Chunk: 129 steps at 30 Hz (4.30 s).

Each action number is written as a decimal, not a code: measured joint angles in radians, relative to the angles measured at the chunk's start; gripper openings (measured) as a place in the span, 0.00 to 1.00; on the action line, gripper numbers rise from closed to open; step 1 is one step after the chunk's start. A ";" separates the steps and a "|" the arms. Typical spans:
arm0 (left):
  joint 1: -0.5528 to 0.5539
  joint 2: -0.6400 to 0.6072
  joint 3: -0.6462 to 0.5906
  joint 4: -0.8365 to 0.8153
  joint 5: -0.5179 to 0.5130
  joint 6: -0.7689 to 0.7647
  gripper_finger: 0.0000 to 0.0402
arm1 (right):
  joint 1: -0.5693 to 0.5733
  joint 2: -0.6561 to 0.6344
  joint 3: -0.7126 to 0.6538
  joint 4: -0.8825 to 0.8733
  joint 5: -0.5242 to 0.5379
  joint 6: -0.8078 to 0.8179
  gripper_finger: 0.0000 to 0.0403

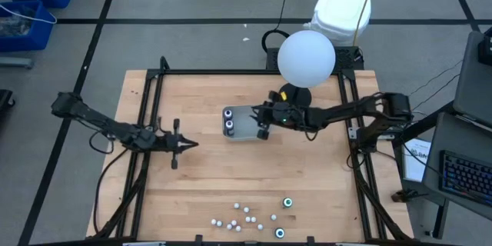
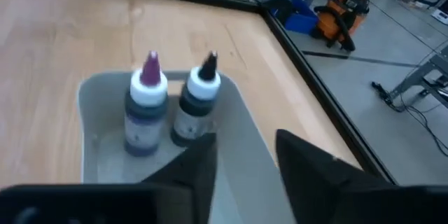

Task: Pick & Place food coloring
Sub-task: Adjust the gray bin

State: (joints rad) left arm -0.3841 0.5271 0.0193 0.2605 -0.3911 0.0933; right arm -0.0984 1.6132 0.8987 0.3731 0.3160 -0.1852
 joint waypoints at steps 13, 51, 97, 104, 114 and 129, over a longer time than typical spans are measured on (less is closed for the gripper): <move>0.125 0.447 0.001 0.446 0.260 0.081 0.01 | -0.084 -0.065 -0.105 -0.020 -0.002 0.016 0.02; 0.366 1.058 0.347 0.463 0.363 0.051 0.02 | -0.217 -0.010 -0.112 -0.080 -0.164 0.033 0.00; 0.383 1.057 0.347 0.426 0.336 0.069 0.02 | -0.145 0.030 -0.115 -0.032 -0.157 0.059 0.00; 0.356 1.053 0.347 0.449 0.341 0.083 0.02 | -0.120 -0.015 -0.118 -0.048 -0.151 0.031 0.00; 0.310 1.041 0.347 0.459 0.346 0.090 0.02 | -0.104 -0.087 -0.118 -0.053 -0.137 0.021 0.00; 0.189 0.708 0.336 -0.069 0.128 -0.045 0.02 | 0.124 -0.333 -0.114 -0.457 0.210 0.191 0.00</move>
State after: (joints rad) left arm -0.1948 1.2347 0.3557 0.1914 -0.2634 0.0482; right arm 0.0253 1.2806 0.7845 -0.0836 0.5262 0.0054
